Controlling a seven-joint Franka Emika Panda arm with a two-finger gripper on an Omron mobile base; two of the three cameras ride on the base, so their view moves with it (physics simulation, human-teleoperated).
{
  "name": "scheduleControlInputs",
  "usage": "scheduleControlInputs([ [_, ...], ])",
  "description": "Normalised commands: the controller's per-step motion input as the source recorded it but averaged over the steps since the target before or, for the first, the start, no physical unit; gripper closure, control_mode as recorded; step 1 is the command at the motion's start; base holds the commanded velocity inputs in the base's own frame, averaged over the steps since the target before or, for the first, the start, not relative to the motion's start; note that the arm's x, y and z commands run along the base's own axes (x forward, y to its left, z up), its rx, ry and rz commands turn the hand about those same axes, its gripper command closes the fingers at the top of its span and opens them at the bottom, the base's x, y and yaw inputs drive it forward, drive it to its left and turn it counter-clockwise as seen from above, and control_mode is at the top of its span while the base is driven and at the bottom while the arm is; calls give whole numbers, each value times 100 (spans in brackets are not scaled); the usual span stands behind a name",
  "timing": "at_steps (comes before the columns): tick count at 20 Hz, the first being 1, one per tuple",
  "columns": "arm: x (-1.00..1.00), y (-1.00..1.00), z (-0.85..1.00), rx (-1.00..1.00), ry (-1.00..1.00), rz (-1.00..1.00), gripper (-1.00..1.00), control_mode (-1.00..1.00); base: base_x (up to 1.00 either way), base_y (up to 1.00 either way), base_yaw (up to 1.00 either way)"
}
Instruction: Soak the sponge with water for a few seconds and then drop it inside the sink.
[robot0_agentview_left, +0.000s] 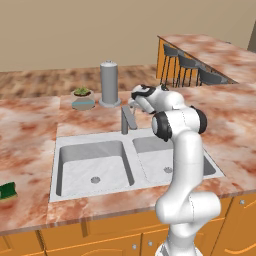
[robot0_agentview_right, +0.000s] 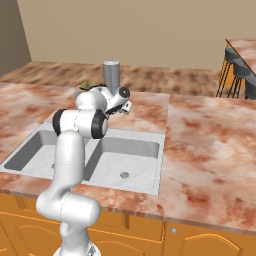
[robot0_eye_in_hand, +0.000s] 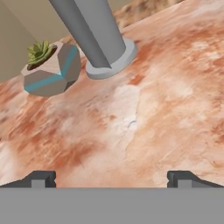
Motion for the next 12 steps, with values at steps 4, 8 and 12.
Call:
scheduleControlInputs([
  [4, 0, -45, -46, 0, 0, 0, -100, -100, 0, 0, 0],
  [8, -1, -40, -48, 0, 0, -1, -100, -100, 0, 0, 0],
  [12, -8, -36, -63, 0, 1, -1, -100, -100, 0, 0, 0],
])
